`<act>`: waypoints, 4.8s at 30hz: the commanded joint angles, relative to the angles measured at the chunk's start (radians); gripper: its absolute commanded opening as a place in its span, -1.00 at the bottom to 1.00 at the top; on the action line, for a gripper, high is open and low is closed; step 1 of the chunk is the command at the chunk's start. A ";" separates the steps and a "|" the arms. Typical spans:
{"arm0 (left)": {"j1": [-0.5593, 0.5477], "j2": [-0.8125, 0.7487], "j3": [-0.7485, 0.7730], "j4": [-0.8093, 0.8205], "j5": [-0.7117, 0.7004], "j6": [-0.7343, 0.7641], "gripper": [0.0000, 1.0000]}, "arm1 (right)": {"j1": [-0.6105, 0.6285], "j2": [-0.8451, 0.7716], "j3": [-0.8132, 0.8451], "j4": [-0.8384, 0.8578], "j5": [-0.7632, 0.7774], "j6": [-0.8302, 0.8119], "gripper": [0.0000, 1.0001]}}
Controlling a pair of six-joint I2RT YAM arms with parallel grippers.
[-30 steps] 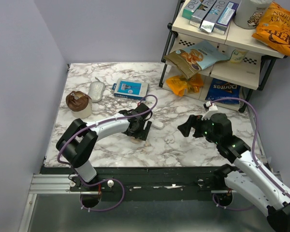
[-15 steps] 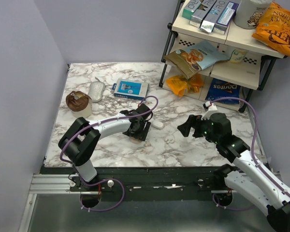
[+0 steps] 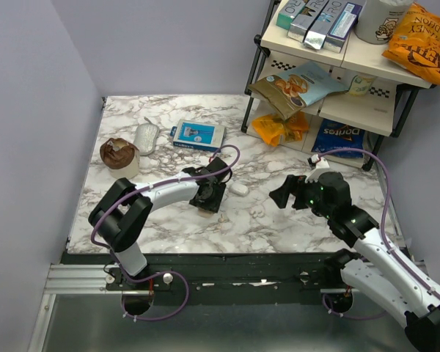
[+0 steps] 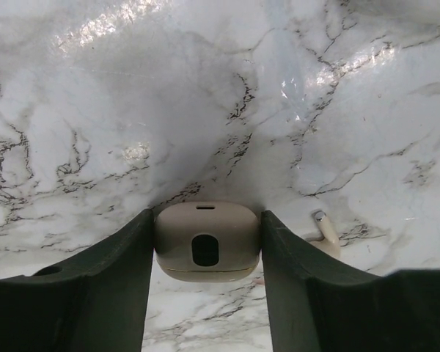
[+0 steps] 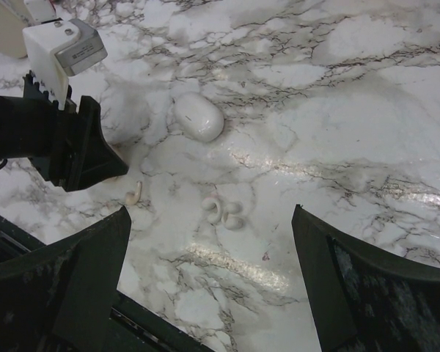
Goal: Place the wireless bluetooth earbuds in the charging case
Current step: Pick up the charging case at the center of the board, then open the charging case.
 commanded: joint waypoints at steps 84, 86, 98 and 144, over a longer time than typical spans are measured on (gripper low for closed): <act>-0.082 -0.262 0.270 -0.141 -0.258 -0.998 -1.00 | 0.154 0.681 0.090 0.893 -0.179 0.289 0.81; -0.082 -0.267 0.267 -0.139 -0.258 -0.998 -1.00 | 0.154 0.681 0.087 0.887 -0.177 0.287 0.80; -0.084 -0.281 0.268 -0.135 -0.279 -0.998 -1.00 | 0.155 0.664 0.044 0.870 -0.159 0.283 0.79; -0.081 -0.337 0.231 -0.095 -0.285 -0.993 -1.00 | 0.154 0.515 -0.103 1.094 -0.234 0.269 0.63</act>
